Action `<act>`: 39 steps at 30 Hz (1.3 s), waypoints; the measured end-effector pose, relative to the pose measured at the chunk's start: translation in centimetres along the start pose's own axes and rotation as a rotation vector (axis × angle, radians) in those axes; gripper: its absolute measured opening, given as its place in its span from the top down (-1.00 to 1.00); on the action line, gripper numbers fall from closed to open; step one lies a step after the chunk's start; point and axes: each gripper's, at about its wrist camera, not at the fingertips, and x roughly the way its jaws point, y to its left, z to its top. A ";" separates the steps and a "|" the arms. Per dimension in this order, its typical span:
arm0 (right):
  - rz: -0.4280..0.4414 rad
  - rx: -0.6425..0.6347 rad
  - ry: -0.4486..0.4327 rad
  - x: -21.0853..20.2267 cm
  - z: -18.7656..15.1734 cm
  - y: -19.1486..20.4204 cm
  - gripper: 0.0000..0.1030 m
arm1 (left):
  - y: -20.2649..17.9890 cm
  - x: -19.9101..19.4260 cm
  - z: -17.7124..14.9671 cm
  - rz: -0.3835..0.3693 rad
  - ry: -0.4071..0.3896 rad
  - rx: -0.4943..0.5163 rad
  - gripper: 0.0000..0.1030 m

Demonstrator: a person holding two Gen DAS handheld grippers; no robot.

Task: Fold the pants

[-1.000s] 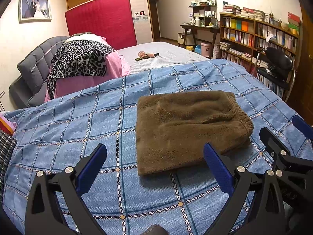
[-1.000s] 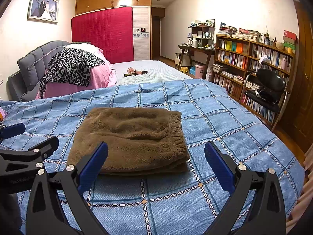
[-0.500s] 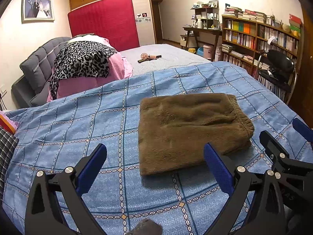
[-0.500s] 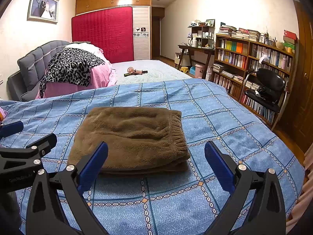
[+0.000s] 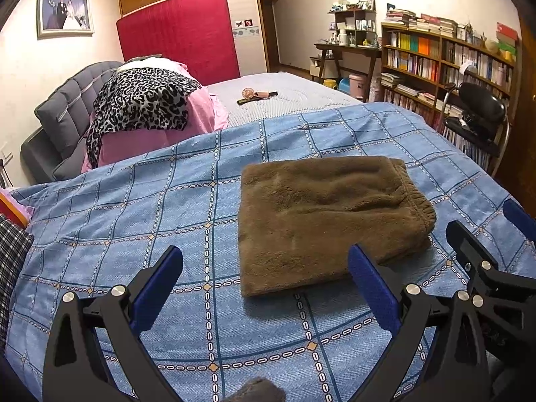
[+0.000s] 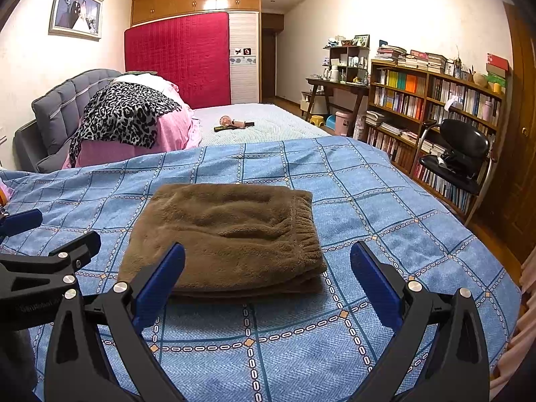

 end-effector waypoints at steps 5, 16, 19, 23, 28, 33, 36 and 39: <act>0.000 0.001 0.000 0.0 0.0 0.0 -0.95 | -0.2 -0.1 0.0 -0.003 0.003 -0.001 -0.90; 0.000 0.005 0.001 -0.6 0.0 0.1 -0.95 | -0.2 -0.4 0.1 0.007 -0.004 0.006 -0.90; -0.001 0.006 0.000 -0.6 0.0 0.1 -0.95 | -0.1 -0.4 0.1 0.001 -0.003 0.008 -0.90; 0.000 0.005 0.002 -0.6 0.0 0.1 -0.94 | -0.1 -0.2 0.2 -0.009 0.020 0.002 -0.90; -0.001 0.009 0.006 -0.8 -0.1 0.0 -0.94 | -0.3 0.2 0.1 -0.004 0.052 0.011 -0.90; -0.011 0.024 0.011 -0.7 -0.2 -0.5 -0.94 | -0.4 -0.1 -0.3 -0.031 0.041 0.025 -0.91; -0.018 0.027 0.012 -0.5 -0.2 -0.6 -0.94 | -0.9 -0.4 -0.5 -0.032 0.024 0.046 -0.91; -0.016 0.030 0.010 -0.6 -0.2 -0.7 -0.94 | -1.1 -0.5 -0.5 -0.027 0.017 0.056 -0.91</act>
